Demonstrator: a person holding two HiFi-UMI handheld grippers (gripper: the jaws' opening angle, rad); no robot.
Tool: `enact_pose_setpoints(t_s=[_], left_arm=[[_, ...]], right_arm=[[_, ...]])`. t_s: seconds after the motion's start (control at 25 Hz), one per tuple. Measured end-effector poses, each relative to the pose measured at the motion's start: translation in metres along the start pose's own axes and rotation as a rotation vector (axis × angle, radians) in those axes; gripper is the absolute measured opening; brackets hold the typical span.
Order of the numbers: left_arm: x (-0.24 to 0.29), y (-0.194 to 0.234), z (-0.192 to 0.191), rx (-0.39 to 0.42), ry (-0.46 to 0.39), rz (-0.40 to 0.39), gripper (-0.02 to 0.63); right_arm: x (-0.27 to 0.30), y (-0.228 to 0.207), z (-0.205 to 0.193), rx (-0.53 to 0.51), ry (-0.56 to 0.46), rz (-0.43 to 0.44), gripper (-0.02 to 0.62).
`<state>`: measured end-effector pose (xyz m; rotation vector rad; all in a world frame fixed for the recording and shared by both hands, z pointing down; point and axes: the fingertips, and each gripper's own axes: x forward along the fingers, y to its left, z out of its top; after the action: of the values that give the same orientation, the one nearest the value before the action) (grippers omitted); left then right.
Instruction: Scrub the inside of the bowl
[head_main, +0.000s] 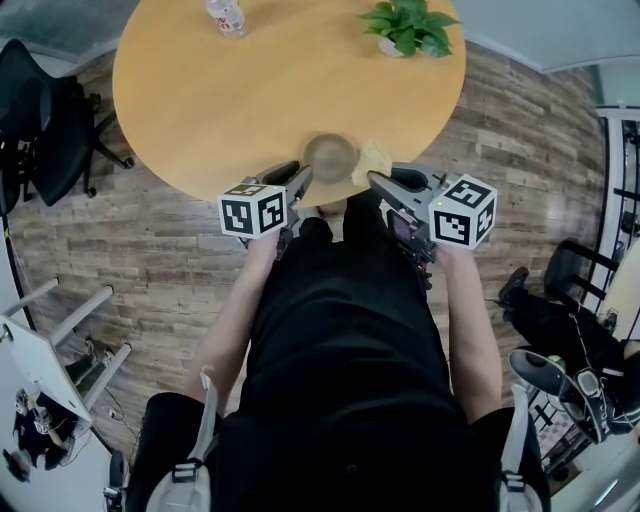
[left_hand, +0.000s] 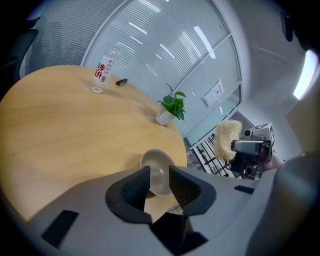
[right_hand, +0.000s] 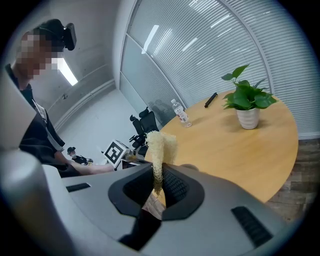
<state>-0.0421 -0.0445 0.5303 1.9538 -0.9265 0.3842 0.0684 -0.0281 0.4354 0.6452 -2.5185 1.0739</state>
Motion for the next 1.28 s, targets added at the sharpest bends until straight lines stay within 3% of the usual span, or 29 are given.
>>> enact_pose_setpoints(t_s=[0.24, 0.48, 0.68, 0.92, 1.28], left_arm=[[0.004, 0.016, -0.011, -0.053, 0.029, 0.025, 0.133], [0.018, 0.023, -0.030, -0.267, 0.051, -0.048, 0.149], [0.029, 0.024, -0.038, -0.380, 0.070, -0.078, 0.149], [0.031, 0.027, -0.044, -0.403, 0.093, -0.080, 0.143], [0.037, 0.026, -0.042, -0.390, 0.116, -0.058, 0.049]], right_arm=[[-0.003, 0.002, -0.002, 0.002, 0.009, -0.008, 0.037], [-0.005, -0.001, -0.003, 0.006, 0.020, -0.011, 0.037], [-0.008, -0.005, -0.005, 0.012, 0.032, -0.014, 0.037], [-0.006, -0.002, -0.004, 0.011, 0.030, -0.015, 0.037], [-0.007, -0.008, -0.004, 0.017, 0.037, -0.015, 0.037]])
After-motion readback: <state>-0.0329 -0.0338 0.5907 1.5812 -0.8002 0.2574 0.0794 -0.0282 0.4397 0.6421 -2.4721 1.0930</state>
